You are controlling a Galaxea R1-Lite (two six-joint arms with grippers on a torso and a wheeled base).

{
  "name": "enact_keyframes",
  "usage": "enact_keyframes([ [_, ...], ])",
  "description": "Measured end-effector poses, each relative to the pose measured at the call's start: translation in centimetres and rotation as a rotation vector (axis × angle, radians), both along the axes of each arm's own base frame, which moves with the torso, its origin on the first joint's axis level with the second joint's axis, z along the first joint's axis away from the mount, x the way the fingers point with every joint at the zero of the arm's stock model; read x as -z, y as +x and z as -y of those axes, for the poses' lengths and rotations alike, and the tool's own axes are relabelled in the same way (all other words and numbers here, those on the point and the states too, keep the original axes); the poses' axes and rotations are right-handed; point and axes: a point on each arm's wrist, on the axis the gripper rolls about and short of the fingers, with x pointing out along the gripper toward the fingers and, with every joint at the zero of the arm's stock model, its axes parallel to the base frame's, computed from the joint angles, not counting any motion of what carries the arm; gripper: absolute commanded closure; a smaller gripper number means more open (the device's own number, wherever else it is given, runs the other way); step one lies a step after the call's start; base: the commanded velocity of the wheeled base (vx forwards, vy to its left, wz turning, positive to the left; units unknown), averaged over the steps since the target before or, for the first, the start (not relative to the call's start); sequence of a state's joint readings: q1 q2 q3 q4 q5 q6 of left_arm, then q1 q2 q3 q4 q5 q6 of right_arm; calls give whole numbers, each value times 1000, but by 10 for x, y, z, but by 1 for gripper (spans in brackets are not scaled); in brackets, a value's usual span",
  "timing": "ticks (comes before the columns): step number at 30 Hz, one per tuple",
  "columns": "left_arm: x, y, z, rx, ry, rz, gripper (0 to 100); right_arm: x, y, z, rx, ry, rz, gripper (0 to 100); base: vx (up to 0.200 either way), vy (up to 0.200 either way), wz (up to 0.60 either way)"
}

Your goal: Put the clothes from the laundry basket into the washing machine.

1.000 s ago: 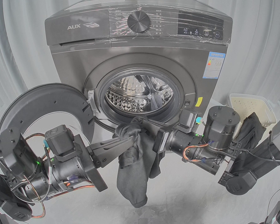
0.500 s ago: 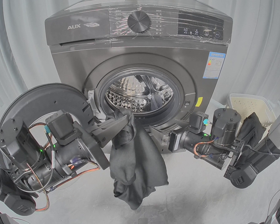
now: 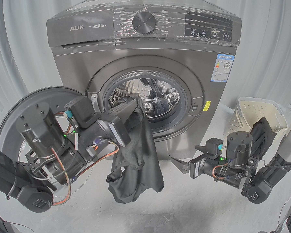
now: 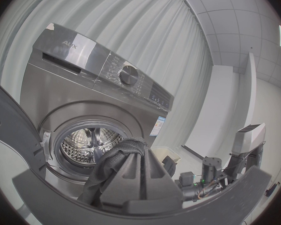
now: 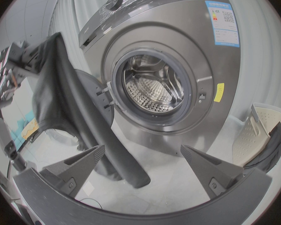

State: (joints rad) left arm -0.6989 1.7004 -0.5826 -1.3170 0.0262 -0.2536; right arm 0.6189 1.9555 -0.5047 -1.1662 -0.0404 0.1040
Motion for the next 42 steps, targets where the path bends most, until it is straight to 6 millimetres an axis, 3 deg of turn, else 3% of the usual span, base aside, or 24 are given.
enact_keyframes([
  [17, -13, 34, 17, -102, -17, 4, 100, 39, -17, -38, -165, -30, -18, 0, 0, 0, 0],
  [42, -14, 52, 29, -139, -30, 7, 100, 78, 25, -110, -274, 24, 0, 0, 0, 0, 0],
])
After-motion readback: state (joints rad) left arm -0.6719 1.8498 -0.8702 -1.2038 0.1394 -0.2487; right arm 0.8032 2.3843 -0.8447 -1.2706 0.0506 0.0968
